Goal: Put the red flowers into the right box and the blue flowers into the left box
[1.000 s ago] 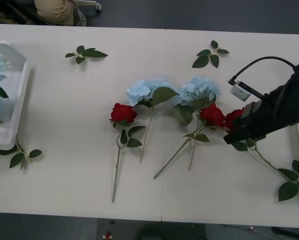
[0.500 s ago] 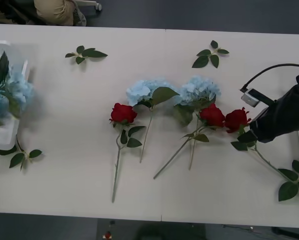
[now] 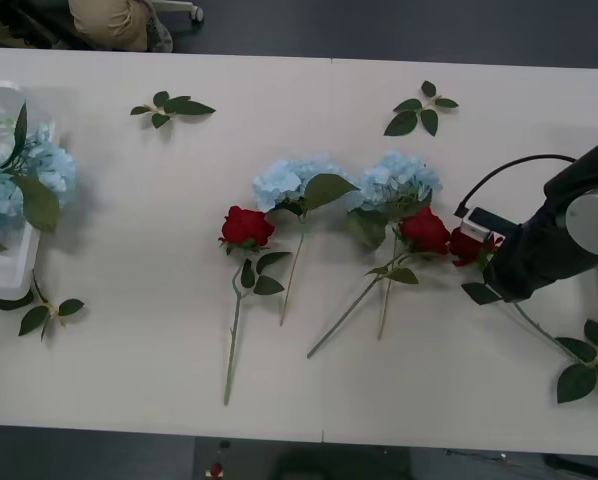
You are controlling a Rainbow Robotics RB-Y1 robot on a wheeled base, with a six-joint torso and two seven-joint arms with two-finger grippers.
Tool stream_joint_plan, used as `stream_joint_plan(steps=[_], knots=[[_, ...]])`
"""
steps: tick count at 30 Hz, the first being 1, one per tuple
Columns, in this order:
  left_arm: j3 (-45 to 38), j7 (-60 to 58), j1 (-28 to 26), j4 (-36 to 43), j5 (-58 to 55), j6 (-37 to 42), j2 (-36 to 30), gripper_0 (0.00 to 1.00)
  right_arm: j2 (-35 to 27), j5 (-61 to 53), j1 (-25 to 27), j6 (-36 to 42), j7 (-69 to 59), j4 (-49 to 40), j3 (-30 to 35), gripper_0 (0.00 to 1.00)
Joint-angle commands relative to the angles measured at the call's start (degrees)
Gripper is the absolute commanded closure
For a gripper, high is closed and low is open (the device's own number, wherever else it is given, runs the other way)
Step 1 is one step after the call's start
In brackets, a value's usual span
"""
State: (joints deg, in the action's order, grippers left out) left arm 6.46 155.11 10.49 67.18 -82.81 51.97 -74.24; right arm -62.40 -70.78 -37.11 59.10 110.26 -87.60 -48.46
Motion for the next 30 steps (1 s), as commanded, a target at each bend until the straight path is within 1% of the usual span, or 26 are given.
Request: stream_joint_plan(steps=[1,2,4,6,7,8,9,11,12,15,19,21,22,24,27,30], knots=[[-9.1,-0.1,0.1,0.7,-10.9,13.1,-1.1,0.0,-0.4,0.6,-1.4,-1.0,-0.8,1.6,-0.1,0.07],[-10.8,-0.1,-0.7,0.5,-14.8,16.2,-1.1,0.0,-0.2,0.7,-1.4,-1.0,-0.8,2.2,-0.1,0.08],[-13.1,-0.1,-2.1,0.2,-21.2,19.7,-1.1,0.0,0.1,0.9,-1.4,-1.0,-0.5,3.1,-0.2,0.08],[-16.3,-0.1,-4.7,-0.6,-27.7,21.3,-1.1,0.0,0.4,1.3,-1.6,-1.1,-0.1,3.9,-0.2,0.08],[-17.2,-0.1,-5.3,-0.8,-29.2,21.4,-1.1,0.0,0.5,1.4,-1.6,-1.1,0.0,4.2,-0.2,0.08],[-19.5,-0.1,-6.9,-1.6,-32.7,21.5,-1.1,0.0,0.9,1.9,-1.6,-1.1,0.2,4.6,-0.2,0.1],[-20.3,-0.1,-7.3,-2.0,-33.7,21.6,-1.1,0.0,1.1,2.0,-1.6,-1.1,0.3,4.8,-0.2,0.12],[-23.2,-0.1,-8.7,-3.5,-36.8,23.3,-1.1,0.0,1.7,2.5,-1.7,-1.3,0.6,5.4,-0.2,0.26],[-24.6,-0.1,-8.9,-4.2,-38.3,24.8,-1.1,0.0,1.9,2.8,-1.6,-1.4,0.7,5.9,-0.2,0.38],[-26.1,-0.1,-8.8,-4.7,-40.8,28.4,-1.0,0.0,2.5,3.6,-1.7,-1.6,1.0,6.7,-0.2,0.57],[-25.7,-0.1,-8.2,-2.1,-41.6,28.8,-0.1,0.0,3.2,4.6,-2.1,-1.6,1.5,7.3,-0.2,0.67],[-25.7,-0.1,-7.2,-0.6,-41.7,28.8,0.2,0.0,3.6,5.0,-2.2,-1.6,1.8,7.7,-0.2,0.69],[-25.8,-0.1,-6.7,0.2,-41.6,28.9,0.1,0.0,3.8,5.2,-2.2,-1.7,1.9,7.9,-0.3,0.71],[-26.7,-0.1,-5.0,2.6,-39.7,29.2,-0.6,0.0,4.3,5.7,-2.4,-1.7,2.1,8.4,-0.2,0.82],[-27.0,-0.1,-1.3,8.0,-33.6,29.6,-1.3,0.0,4.7,6.1,-3.0,-1.7,2.2,9.3,-0.8,1.0],[-26.1,-0.1,1.9,13.5,-26.6,28.8,-0.9,0.0,4.7,5.9,-4.4,-2.0,2.4,9.8,-2.4,1.0]])
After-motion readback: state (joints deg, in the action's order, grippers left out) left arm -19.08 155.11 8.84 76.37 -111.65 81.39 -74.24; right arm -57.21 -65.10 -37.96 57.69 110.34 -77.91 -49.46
